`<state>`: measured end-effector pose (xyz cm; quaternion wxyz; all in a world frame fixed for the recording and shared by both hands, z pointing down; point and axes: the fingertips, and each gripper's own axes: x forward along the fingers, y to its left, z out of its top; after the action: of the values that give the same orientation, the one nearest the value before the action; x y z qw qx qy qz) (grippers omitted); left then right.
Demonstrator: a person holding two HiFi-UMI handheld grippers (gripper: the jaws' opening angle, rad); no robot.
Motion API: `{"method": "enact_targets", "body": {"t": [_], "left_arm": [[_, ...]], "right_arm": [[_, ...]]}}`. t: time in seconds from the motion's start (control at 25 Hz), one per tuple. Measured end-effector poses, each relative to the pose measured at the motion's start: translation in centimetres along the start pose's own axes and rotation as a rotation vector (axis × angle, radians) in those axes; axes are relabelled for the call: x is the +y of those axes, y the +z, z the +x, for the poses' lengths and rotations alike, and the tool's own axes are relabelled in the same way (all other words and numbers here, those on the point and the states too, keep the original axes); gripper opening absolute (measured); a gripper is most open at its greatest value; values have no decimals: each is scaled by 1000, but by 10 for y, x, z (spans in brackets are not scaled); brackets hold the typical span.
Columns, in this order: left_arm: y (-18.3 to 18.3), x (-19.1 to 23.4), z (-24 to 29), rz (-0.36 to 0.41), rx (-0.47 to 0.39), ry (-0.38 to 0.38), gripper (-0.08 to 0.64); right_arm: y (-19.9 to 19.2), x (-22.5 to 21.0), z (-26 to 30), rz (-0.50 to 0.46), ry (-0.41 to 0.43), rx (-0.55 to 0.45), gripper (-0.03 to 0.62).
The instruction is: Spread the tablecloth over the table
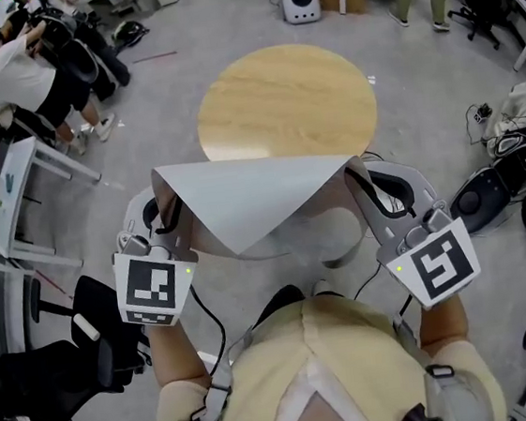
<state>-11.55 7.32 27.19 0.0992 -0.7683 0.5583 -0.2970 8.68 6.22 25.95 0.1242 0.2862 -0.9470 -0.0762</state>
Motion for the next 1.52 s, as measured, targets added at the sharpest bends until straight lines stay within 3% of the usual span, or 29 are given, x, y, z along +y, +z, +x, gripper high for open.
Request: {"method": "enact_targets", "body": {"t": [0.28, 0.64, 0.92, 1.12, 1.36, 1.52], "left_arm": [[53, 28, 41, 92, -76, 29, 11], [79, 80, 126, 196, -124, 11, 20], [75, 124, 217, 190, -118, -74, 18], [89, 190, 297, 158, -108, -134, 17], [56, 173, 364, 160, -104, -185, 15], [50, 170, 378, 168, -81, -213, 14]], "right_arm": [[27, -59, 9, -69, -98, -43, 9], [43, -134, 67, -199, -217, -26, 15], [38, -200, 141, -226, -293, 28, 16], [58, -269, 215, -244, -330, 111, 17], [-1, -298, 245, -289, -366, 171, 17], [-13, -304, 251, -295, -386, 221, 17]]}}
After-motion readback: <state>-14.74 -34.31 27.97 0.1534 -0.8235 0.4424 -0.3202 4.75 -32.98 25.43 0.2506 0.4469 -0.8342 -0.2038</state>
